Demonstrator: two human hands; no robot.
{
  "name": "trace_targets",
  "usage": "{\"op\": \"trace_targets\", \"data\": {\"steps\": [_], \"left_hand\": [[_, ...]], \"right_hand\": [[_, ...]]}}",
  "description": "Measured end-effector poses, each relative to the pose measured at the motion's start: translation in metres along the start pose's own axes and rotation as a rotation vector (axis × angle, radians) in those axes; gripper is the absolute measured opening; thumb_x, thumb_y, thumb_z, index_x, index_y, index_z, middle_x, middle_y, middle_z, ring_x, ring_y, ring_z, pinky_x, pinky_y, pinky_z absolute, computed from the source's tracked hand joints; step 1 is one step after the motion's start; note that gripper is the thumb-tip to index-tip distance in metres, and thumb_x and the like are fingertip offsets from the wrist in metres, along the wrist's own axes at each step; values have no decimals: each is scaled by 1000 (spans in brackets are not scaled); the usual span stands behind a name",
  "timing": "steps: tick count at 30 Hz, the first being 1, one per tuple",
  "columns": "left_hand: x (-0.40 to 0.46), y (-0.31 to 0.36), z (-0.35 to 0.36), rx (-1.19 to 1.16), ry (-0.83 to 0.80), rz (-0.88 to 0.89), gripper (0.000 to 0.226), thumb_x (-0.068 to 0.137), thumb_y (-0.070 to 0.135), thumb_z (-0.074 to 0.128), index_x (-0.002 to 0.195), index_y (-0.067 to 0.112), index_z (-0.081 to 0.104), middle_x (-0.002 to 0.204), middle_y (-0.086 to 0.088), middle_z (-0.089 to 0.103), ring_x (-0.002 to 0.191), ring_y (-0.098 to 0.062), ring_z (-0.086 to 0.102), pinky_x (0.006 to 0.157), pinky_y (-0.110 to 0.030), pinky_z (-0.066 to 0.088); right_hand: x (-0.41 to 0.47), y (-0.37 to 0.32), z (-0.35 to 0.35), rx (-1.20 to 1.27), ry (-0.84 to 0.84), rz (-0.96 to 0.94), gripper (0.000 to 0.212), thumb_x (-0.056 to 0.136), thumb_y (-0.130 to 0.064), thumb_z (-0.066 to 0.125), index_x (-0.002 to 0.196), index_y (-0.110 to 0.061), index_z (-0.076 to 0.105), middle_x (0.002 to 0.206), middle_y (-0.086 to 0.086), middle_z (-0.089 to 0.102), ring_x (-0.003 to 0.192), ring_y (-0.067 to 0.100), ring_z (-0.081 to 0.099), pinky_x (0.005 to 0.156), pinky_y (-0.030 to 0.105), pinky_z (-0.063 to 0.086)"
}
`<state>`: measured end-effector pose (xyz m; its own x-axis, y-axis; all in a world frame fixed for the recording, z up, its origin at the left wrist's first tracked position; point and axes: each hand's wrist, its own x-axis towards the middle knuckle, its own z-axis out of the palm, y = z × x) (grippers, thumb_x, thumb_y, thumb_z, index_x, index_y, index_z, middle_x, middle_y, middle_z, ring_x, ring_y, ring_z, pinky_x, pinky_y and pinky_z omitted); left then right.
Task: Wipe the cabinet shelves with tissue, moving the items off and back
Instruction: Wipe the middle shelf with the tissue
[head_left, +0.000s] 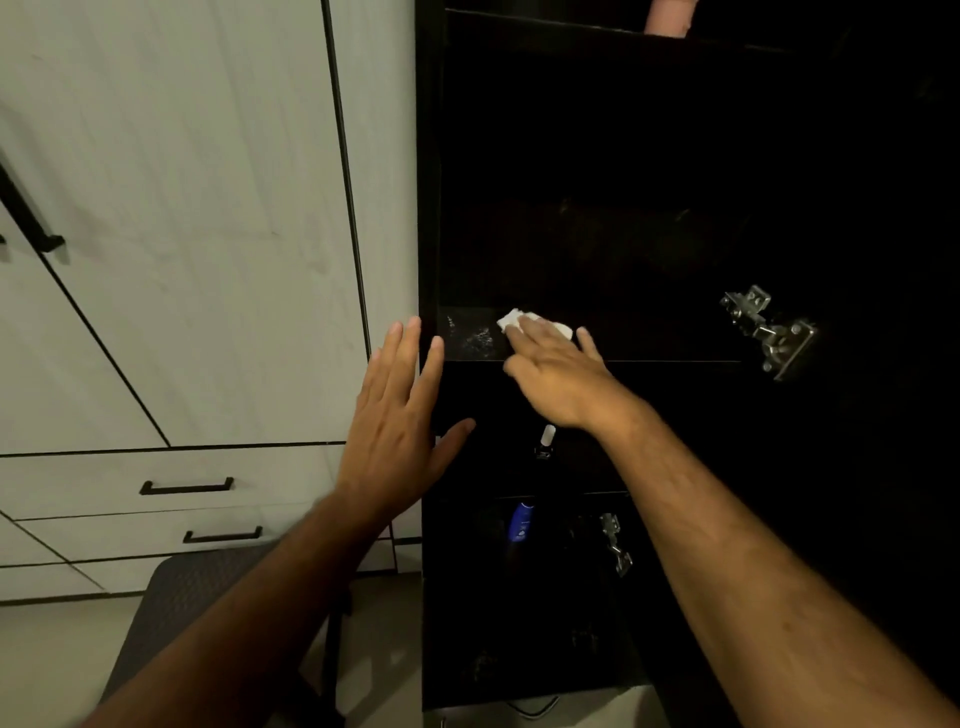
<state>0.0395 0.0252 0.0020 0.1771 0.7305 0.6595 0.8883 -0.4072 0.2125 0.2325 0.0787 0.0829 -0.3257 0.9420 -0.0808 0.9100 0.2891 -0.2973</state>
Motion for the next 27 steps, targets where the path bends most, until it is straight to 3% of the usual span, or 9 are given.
{"op": "trace_targets", "data": {"steps": [3, 6, 10, 13, 18, 22, 24, 27], "left_hand": [[-1, -6, 0, 13, -17, -25, 82, 93, 55, 46, 154, 7, 18, 162, -15, 7, 151, -28, 1, 120, -48, 14], [-1, -11, 0, 39, -52, -55, 85, 91, 57, 45, 155, 10, 14, 163, -14, 4, 151, -25, -2, 120, -46, 10], [2, -13, 1, 57, -78, -71, 87, 92, 53, 55, 154, 10, 12, 163, -13, 4, 150, -23, -4, 119, -42, 6], [6, -11, -1, 55, -76, -87, 90, 89, 50, 60, 154, 8, 13, 162, -14, 6, 150, -25, -1, 120, -43, 8], [7, -10, -2, 61, -75, -80, 90, 89, 51, 56, 154, 7, 11, 162, -15, 7, 150, -25, 0, 120, -42, 9], [6, -13, -4, 55, -72, -104, 90, 90, 52, 57, 154, 7, 11, 161, -16, 9, 150, -27, 4, 120, -44, 10], [5, -14, -3, 51, -84, -115, 91, 90, 52, 57, 154, 7, 11, 162, -15, 9, 150, -28, 5, 120, -45, 11], [2, -15, 0, 41, -102, -124, 89, 91, 57, 49, 154, 9, 8, 162, -14, 7, 150, -26, 2, 119, -42, 8]], "right_hand": [[-26, 12, 6, 4, -12, -57, 56, 100, -34, 23, 154, -30, 9, 162, -14, -4, 145, -2, -9, 117, 40, -17], [-24, 45, -12, -42, 16, 97, 55, 101, -34, 23, 154, -33, 11, 162, -14, 0, 147, 1, -4, 119, 43, -13], [1, 45, -28, -32, 44, 224, 54, 101, -33, 21, 154, -22, 19, 163, -5, 8, 149, 9, 2, 119, 44, -3], [17, 14, -16, -6, 68, 178, 57, 98, -36, 23, 153, -19, 23, 162, -2, 12, 148, 11, 5, 118, 42, 3], [6, -18, -6, 43, -40, -19, 56, 100, -33, 23, 154, -21, 18, 163, -5, 5, 148, 7, -2, 119, 44, -12], [-3, 15, -22, 29, -46, 81, 53, 100, -36, 26, 152, -32, 22, 162, -12, 9, 148, 7, 7, 119, 46, -8], [4, 21, -27, 26, -17, 153, 53, 100, -36, 26, 152, -30, 24, 162, -9, 11, 148, 9, 8, 118, 47, -6], [25, 3, -19, 43, -18, 117, 55, 98, -38, 25, 152, -27, 27, 162, -4, 12, 149, 11, 6, 119, 48, -3]]}}
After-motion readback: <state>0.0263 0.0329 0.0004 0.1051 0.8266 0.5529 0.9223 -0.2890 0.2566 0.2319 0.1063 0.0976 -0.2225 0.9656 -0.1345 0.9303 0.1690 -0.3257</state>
